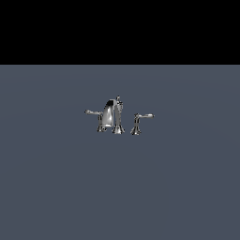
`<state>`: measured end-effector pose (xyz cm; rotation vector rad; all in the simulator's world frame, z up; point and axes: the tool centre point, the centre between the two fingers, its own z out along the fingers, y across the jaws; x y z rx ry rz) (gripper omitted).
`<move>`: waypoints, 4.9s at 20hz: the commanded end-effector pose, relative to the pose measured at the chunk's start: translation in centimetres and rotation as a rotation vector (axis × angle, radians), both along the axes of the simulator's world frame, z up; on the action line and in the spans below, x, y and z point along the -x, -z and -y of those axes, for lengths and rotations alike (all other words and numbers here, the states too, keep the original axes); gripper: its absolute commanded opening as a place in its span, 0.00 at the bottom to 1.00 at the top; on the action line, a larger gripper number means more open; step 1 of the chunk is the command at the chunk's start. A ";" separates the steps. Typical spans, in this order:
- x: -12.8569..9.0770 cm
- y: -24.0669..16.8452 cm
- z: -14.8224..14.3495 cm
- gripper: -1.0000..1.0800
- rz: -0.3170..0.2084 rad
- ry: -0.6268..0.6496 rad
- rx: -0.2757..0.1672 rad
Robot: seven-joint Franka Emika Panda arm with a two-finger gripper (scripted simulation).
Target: Turn on the faucet by rotating a designated handle.
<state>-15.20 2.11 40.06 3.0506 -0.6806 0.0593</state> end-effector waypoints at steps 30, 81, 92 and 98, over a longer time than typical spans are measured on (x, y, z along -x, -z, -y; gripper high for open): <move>-18.0 19.8 5.4 0.00 -0.009 0.803 -0.027; -21.0 30.6 14.8 0.00 -0.007 1.250 -0.049; -17.7 30.6 13.8 0.00 -0.011 1.256 -0.045; -15.8 30.6 13.2 0.00 -0.014 1.259 -0.042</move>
